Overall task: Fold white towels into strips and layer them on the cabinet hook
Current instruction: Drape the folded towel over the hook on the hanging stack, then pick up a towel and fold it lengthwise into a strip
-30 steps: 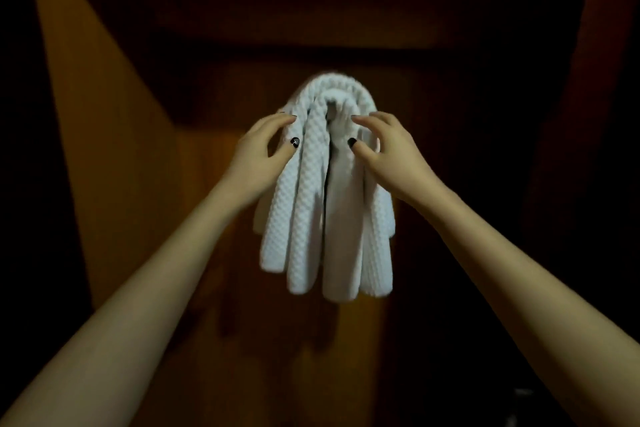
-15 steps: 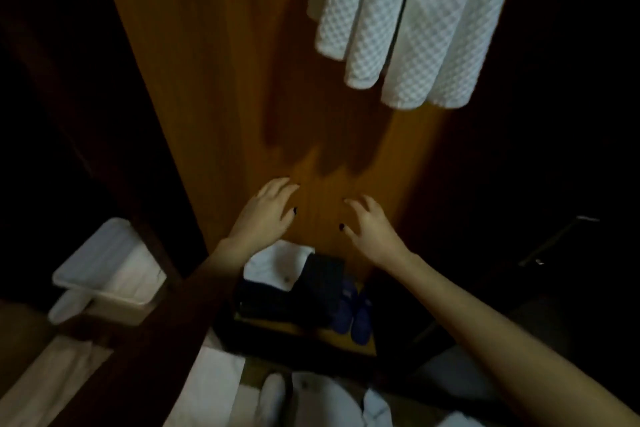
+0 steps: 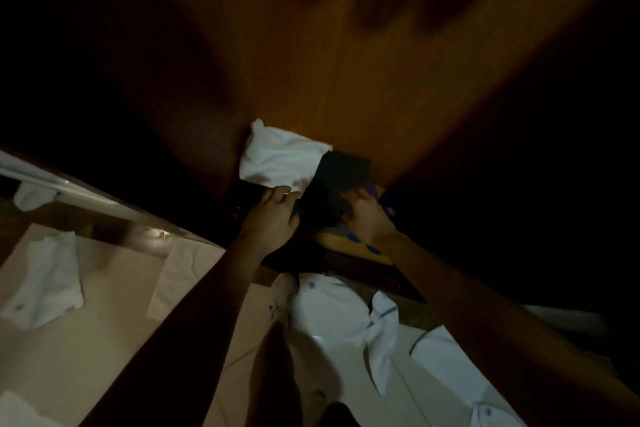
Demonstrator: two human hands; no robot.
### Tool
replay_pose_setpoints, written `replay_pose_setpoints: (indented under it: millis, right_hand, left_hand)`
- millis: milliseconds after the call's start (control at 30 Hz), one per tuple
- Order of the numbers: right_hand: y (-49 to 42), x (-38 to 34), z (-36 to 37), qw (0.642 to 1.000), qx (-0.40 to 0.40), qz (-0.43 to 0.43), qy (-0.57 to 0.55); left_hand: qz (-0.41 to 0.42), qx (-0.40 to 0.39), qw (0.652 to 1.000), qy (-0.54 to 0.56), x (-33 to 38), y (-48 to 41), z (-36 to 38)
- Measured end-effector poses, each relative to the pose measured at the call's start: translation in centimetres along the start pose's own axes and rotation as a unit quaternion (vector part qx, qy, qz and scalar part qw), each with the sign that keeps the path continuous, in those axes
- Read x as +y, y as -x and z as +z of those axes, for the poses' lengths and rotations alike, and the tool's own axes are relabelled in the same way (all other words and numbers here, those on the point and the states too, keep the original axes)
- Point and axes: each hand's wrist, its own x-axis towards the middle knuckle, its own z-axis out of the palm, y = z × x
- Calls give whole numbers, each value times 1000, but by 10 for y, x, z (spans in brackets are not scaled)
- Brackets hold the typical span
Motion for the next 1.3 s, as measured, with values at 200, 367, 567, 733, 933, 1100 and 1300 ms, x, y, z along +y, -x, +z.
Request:
replay_pose_setpoints:
  millis: [200,367,567,733,933,1100,1300]
  right_hand:
    - [-123,31,73,1000,-3,9,-25]
    - [-208,66,119,1000,5,-14,-4]
    - [-286,98,139,994,30,-100,34]
    - [-322,113,156,983,7,-149,109]
    - [-322,102,175,983,82,-153,57]
    - [-305,100,173,985,26,-155,73]
    - [-299,104,196,988,74,-127,42]
  left_hand:
    - [-6,-8,999,31,-59,-69,77]
    - [-15,-13,999,45,-115,-134,133]
    - [5,6,997,77,-149,-191,189]
    - [-14,21,1000,11,-152,-222,222]
    - [-26,77,995,-50,-158,-222,232]
    - [-40,28,993,-112,-157,-208,236]
    - [-62,65,985,-146,-155,-209,253]
